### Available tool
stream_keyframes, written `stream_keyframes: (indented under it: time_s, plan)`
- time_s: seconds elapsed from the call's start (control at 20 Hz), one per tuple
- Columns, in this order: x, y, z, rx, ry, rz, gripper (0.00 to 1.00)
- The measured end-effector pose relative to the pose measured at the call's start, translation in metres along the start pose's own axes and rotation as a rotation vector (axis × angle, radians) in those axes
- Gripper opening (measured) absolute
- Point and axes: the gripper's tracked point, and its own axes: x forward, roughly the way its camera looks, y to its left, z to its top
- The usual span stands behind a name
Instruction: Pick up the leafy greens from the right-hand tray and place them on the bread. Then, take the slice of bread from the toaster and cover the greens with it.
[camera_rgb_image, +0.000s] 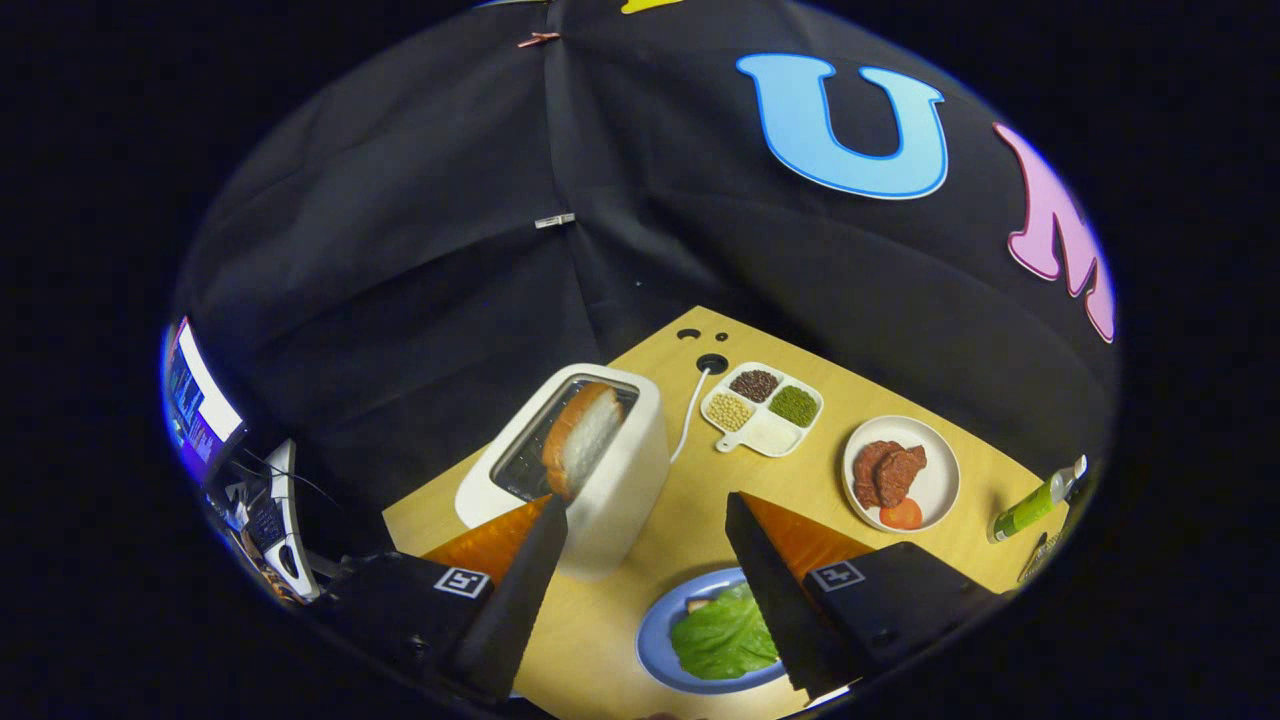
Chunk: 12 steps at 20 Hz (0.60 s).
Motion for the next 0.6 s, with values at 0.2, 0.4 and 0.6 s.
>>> stream_keyframes:
  time_s: [0.2,0.4,0.6]
  plan:
    - [0.021,0.027,0.013,-0.04,-0.005,0.02,0.99]
    - [0.048,0.038,0.015,-0.049,0.009,-0.001,0.99]
    - [0.073,0.037,0.013,-0.059,0.032,-0.046,0.99]
